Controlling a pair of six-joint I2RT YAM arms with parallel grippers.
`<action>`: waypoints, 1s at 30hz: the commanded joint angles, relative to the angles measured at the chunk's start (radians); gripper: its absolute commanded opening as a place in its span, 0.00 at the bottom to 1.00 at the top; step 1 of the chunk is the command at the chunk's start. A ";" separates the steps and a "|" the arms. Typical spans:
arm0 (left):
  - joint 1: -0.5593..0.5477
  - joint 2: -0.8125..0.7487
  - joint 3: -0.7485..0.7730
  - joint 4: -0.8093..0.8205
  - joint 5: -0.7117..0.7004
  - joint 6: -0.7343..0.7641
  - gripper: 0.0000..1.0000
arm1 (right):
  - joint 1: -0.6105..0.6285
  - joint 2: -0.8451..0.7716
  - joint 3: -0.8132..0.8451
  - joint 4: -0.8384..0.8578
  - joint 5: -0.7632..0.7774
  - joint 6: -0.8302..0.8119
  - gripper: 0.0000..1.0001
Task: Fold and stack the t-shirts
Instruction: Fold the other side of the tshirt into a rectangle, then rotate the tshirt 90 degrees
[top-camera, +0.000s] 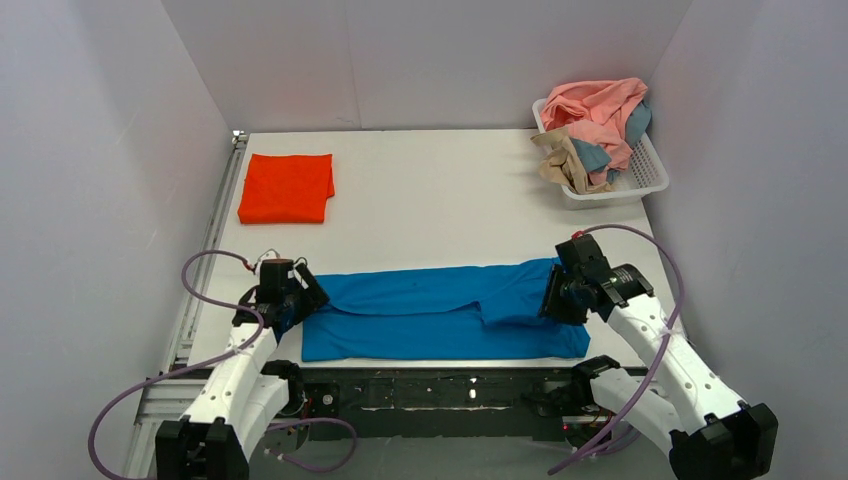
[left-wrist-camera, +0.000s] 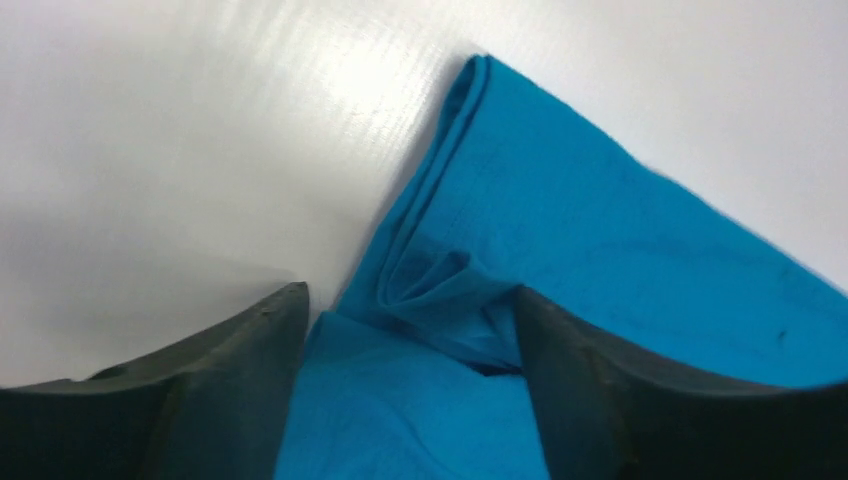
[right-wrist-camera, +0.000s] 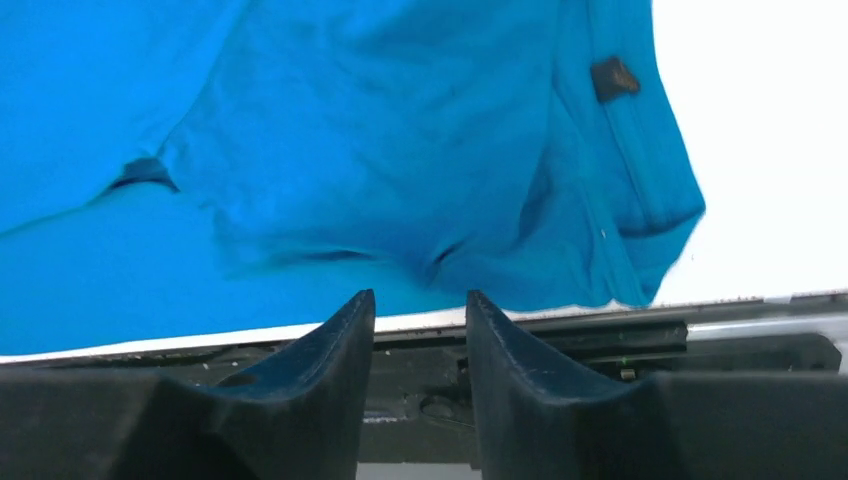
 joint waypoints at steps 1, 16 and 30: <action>-0.002 -0.100 0.050 -0.147 -0.147 -0.062 0.86 | 0.004 -0.069 -0.031 -0.129 0.012 0.138 0.52; -0.061 0.303 0.447 -0.260 0.339 -0.102 0.98 | 0.004 -0.070 0.007 0.104 -0.236 0.151 0.86; -0.208 0.663 0.406 -0.198 0.387 -0.078 0.98 | -0.042 0.283 -0.156 0.415 -0.211 0.266 0.88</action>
